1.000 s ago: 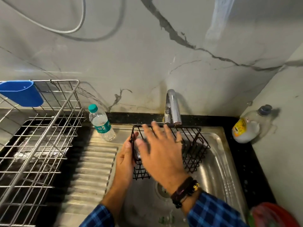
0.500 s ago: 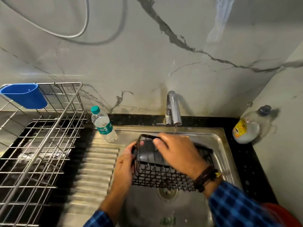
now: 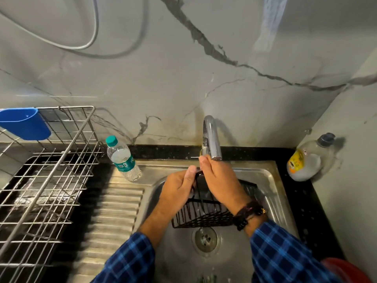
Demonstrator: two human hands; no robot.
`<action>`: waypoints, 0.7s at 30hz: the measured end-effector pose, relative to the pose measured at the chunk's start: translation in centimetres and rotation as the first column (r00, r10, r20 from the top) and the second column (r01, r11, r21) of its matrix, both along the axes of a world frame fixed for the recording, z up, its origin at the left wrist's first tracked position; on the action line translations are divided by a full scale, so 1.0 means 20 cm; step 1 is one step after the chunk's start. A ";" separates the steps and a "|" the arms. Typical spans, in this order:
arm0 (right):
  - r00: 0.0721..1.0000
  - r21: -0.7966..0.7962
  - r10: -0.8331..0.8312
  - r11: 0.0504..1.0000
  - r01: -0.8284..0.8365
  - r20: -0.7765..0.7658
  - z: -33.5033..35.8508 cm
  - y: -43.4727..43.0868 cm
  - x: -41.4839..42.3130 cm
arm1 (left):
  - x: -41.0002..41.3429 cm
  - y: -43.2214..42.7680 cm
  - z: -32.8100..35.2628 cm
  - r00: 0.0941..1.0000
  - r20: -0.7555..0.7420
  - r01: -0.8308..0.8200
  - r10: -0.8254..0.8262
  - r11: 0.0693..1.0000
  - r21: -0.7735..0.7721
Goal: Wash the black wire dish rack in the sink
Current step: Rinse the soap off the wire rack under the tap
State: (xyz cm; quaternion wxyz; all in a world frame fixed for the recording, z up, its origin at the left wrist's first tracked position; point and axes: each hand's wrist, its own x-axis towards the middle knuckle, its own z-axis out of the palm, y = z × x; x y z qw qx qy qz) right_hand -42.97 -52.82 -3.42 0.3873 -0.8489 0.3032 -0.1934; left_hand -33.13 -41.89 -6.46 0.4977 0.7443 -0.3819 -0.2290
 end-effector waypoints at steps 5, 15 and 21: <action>0.973 -0.035 0.096 0.994 -0.106 -0.208 -0.14 -0.24 -0.25 | 0.06 0.16 -0.02 0.886 -0.321 -0.373 0.335 0.925 -0.064; 0.893 -0.139 -0.219 0.946 0.294 0.394 -0.23 -0.20 -0.33 | 0.16 0.21 -0.05 0.636 -0.715 -0.203 0.290 0.957 0.207; 0.888 -0.414 0.031 0.891 0.184 0.459 -0.29 -0.13 -0.38 | 0.17 0.24 -0.15 0.736 -0.592 -0.009 0.330 0.878 0.478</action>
